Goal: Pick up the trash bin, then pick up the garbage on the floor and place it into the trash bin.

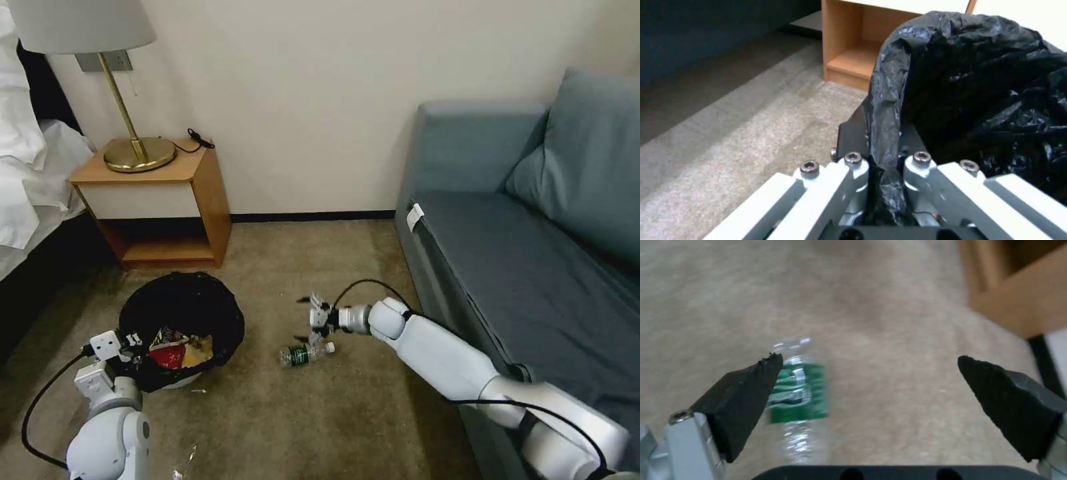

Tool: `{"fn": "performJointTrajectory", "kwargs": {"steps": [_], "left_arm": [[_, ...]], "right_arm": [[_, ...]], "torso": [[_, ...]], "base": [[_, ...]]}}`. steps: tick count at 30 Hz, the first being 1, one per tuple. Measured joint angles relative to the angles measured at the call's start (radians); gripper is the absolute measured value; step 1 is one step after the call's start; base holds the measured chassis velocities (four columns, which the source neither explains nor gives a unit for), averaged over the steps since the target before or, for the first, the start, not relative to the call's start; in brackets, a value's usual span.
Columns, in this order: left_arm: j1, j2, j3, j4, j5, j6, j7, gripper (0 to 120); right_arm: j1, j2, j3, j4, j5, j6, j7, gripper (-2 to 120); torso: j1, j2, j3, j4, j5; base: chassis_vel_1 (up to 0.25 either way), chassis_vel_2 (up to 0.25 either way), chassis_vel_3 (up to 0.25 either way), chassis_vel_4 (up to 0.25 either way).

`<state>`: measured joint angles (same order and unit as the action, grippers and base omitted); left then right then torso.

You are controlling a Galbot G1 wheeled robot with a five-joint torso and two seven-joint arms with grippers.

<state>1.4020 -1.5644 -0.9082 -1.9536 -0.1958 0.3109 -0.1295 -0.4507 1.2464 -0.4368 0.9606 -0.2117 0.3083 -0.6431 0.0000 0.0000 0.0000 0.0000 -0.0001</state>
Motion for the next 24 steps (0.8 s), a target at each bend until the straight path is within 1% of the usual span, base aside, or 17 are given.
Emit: {"fn": "performJointTrajectory", "kwargs": {"steps": [3,10,16,18,22,24], "left_arm": [[0.0,0.0,0.001,0.001,0.0,-0.001,0.0,4],[0.001,-0.006,0.01,0.002,0.005,-0.002,-0.001,4],[0.009,-0.009,0.011,0.002,0.006,-0.007,-0.001,4],[0.016,-0.012,0.01,0.002,0.006,-0.011,-0.001,4],[0.019,-0.016,0.009,0.001,0.006,-0.012,-0.002,4],[0.019,-0.016,0.009,0.001,0.006,-0.013,-0.002,4]], "right_arm": [[-0.012,0.005,0.002,-0.001,-0.017,0.017,-0.012,100],[-0.024,0.027,-0.006,-0.024,-0.016,0.035,-0.031,100],[-0.025,0.05,-0.017,-0.079,-0.016,0.055,-0.033,100],[-0.021,0.068,-0.03,-0.127,-0.011,0.062,-0.032,100],[-0.017,0.09,-0.03,-0.194,0.006,0.065,-0.007,100],[-0.017,0.092,-0.03,-0.199,0.009,0.065,-0.004,100]], "torso": [[0.0,0.0,0.0,-0.0001,0.0],[0.0,0.0,0.0,0.0,0.0],[0.0,0.0,0.0,0.0,0.0],[0.0,0.0,0.0,0.0,0.0],[0.0,0.0,0.0,0.0,0.0],[0.0,0.0,0.0,0.0,0.0]], "base": [[0.0,0.0,0.0,0.0],[0.0,0.0,0.0,0.0],[0.0,0.0,0.0,0.0],[0.0,0.0,0.0,0.0],[0.0,0.0,0.0,0.0],[0.0,0.0,0.0,0.0]]}}
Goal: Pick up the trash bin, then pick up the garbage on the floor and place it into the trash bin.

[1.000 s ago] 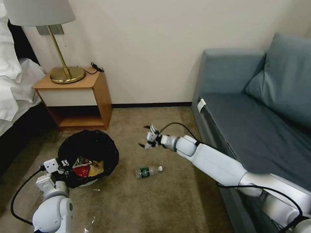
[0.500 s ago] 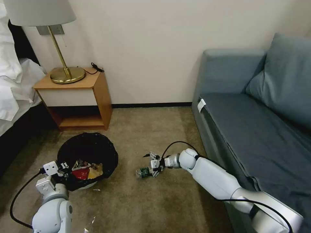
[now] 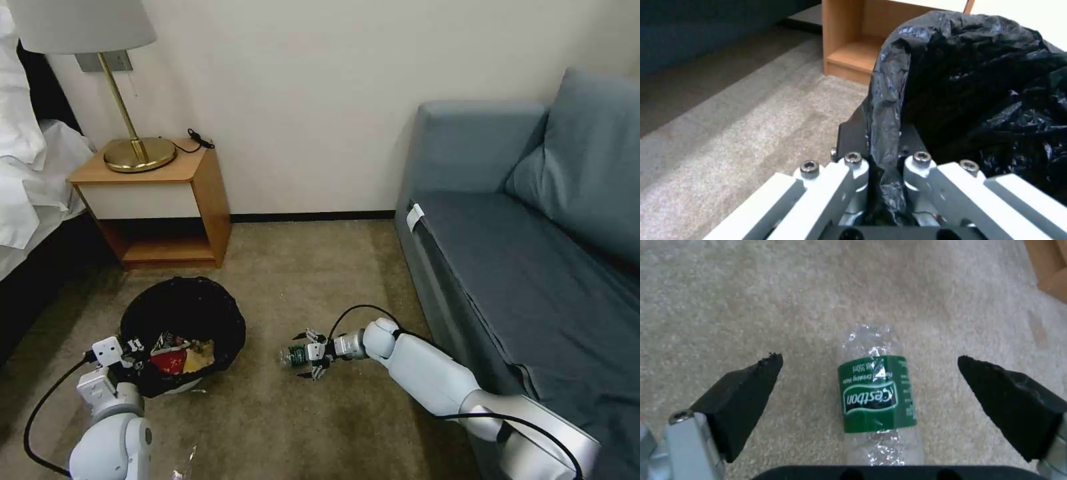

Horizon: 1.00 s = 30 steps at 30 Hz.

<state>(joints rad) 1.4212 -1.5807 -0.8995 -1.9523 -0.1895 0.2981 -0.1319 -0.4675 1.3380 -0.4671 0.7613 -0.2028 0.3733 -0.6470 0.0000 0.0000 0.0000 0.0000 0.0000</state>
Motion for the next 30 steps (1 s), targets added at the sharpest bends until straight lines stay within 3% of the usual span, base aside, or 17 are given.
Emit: {"fn": "performJointTrajectory", "kwargs": {"steps": [23,30], "left_arm": [[0.004,-0.016,0.001,0.0,0.008,-0.009,0.0,4],[0.01,-0.022,0.0,-0.013,0.012,-0.009,0.0,4]], "right_arm": [[0.015,0.067,0.021,-0.12,-0.019,-0.008,0.105,100],[0.006,0.101,0.045,-0.18,-0.076,-0.012,0.113,100]], "torso": [[0.0,0.0,0.0,0.0,0.0],[0.0,0.0,0.0,0.0,0.0]], "base": [[0.0,0.0,0.0,0.0],[0.0,0.0,0.0,0.0]]}}
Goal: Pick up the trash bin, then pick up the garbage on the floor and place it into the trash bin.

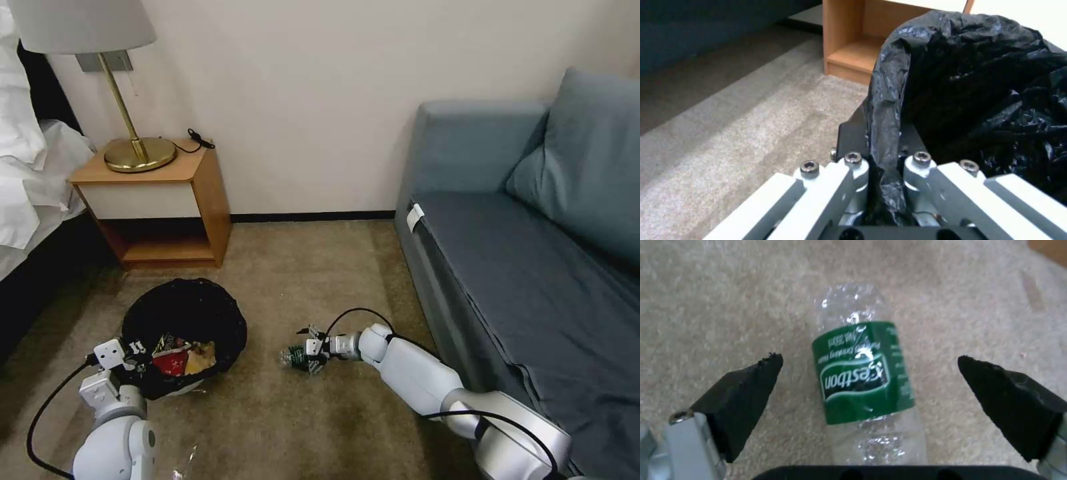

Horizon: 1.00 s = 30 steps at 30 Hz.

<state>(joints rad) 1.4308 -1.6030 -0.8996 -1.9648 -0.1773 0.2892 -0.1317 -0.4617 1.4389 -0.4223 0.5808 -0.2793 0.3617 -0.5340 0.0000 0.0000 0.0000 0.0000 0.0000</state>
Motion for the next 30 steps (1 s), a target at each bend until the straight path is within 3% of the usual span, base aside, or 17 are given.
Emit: {"fn": "performJointTrajectory", "kwargs": {"steps": [9,30], "left_arm": [[0.012,-0.002,-0.006,-0.016,0.001,0.0,-0.001,4],[0.025,-0.005,-0.006,-0.031,0.005,-0.001,-0.002,4]], "right_arm": [[0.004,0.034,0.044,-0.084,-0.054,0.008,0.019,100],[0.007,0.091,0.064,-0.171,-0.027,-0.025,0.033,100]], "torso": [[0.0,0.0,0.0,0.0,0.0],[0.0,0.0,0.0,0.0001,0.0]], "base": [[0.0,0.0,0.0,0.0],[0.0,0.0,0.0,0.0]]}}
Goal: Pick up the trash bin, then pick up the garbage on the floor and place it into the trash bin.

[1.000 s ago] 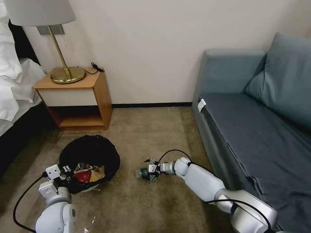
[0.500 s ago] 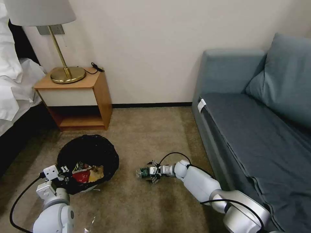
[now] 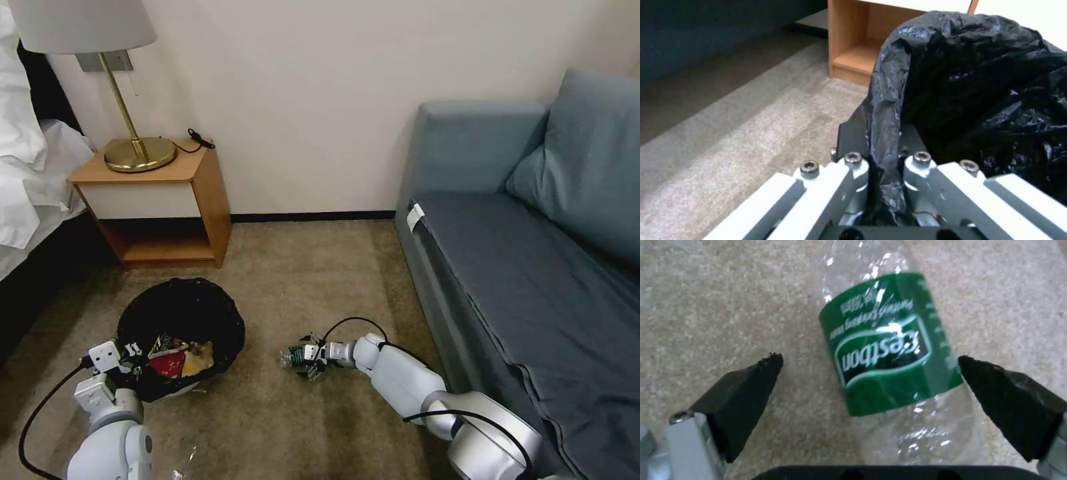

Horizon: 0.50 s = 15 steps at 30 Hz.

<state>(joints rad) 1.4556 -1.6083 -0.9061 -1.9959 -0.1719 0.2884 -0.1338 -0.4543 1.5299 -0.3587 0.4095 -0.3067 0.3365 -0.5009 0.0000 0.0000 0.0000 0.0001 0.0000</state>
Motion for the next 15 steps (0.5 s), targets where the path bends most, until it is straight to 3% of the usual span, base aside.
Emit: {"fn": "performJointTrajectory", "kwargs": {"steps": [7,15], "left_arm": [[-0.003,0.0,0.001,-0.001,0.001,0.0,0.0,4],[-0.009,0.0,0.006,0.009,0.002,-0.001,0.0,4]], "right_arm": [[0.0,-0.005,0.008,-0.014,0.013,-0.001,-0.01,85],[-0.01,-0.018,0.017,-0.014,0.023,0.001,-0.006,52]], "torso": [[0.0,0.0,0.0,-0.0001,0.0],[0.0,0.0,0.0,0.0,0.0001]], "base": [[0.0,0.0,0.0,0.0],[0.0,0.0,0.0,0.0]]}}
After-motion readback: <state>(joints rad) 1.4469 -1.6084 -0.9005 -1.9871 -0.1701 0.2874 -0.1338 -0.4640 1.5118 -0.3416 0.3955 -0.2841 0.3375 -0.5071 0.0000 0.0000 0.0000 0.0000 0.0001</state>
